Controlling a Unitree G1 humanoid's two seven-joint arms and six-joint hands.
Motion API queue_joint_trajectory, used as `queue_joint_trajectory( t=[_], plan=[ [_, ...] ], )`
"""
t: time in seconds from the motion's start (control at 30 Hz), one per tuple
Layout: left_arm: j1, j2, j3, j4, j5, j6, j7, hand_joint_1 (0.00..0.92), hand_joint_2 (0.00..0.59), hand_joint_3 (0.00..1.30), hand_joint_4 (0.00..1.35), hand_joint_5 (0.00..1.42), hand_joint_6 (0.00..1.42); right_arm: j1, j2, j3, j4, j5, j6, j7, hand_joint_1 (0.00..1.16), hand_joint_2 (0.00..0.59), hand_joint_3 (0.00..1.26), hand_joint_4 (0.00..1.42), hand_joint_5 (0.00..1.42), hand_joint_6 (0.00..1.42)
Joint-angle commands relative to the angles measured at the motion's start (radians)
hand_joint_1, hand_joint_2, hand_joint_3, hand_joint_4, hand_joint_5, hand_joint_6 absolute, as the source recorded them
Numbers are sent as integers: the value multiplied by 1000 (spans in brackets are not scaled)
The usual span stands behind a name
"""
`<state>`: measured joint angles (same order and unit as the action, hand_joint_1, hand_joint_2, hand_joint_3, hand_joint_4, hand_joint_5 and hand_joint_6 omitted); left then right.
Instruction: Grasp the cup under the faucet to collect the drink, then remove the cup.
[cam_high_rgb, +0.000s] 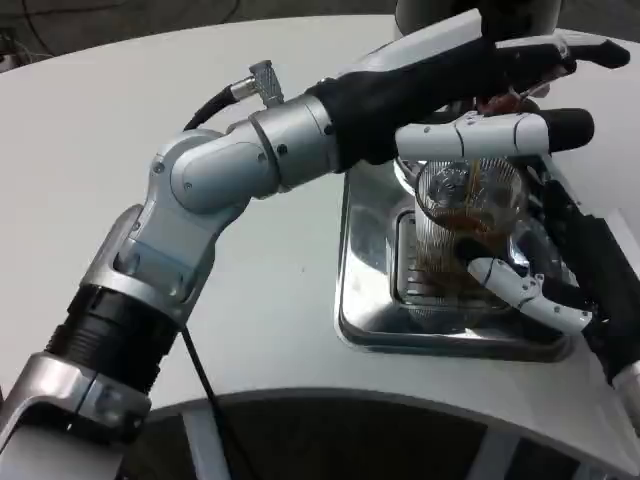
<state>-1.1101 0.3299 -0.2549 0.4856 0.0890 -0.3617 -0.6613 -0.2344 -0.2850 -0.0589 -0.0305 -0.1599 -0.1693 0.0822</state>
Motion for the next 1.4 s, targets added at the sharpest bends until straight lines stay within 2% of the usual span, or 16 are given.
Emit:
queue_joint_trajectory(
  t=[0.03,0.33,1.4],
  plan=[
    [21,4,-26,35,36,17,-34,0,109,147,46,72,111,-24,-2,21,33,12,-24,25,591,232,41,89,173,0],
    [17,3,-30,57,40,4,-37,0,109,147,48,77,111,-39,0,39,63,14,-32,29,588,233,46,89,173,0],
    [7,-3,-36,104,47,-21,-29,0,116,147,46,72,112,-74,16,48,125,-4,-51,-11,587,233,47,68,184,0]
  ],
)
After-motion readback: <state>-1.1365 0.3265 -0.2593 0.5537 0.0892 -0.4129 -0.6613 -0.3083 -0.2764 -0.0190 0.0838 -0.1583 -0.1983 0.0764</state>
